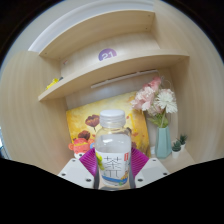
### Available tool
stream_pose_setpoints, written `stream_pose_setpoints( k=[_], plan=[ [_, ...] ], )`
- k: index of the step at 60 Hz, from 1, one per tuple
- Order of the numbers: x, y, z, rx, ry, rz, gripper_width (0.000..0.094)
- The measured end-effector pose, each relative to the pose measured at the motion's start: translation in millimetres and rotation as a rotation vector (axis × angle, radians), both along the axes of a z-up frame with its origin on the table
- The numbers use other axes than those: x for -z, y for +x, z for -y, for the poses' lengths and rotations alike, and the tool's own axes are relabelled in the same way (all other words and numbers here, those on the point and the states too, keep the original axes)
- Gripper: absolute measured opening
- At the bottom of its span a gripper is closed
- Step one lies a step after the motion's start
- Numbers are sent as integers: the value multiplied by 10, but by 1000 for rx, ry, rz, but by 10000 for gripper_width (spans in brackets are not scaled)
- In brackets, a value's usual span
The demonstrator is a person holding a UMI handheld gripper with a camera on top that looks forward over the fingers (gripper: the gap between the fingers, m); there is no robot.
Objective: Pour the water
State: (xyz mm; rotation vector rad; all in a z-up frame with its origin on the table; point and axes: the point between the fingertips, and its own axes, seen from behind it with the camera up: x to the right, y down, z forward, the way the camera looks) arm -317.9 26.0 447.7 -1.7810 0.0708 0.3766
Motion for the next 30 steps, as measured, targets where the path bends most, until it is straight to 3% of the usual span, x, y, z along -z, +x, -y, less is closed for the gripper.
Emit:
stream_pose_setpoints(
  k=[14,30],
  plan=[
    [1466,730,-90,48,-93,235,410],
    [2381,1162,-91,96,-184,260,410]
  ],
)
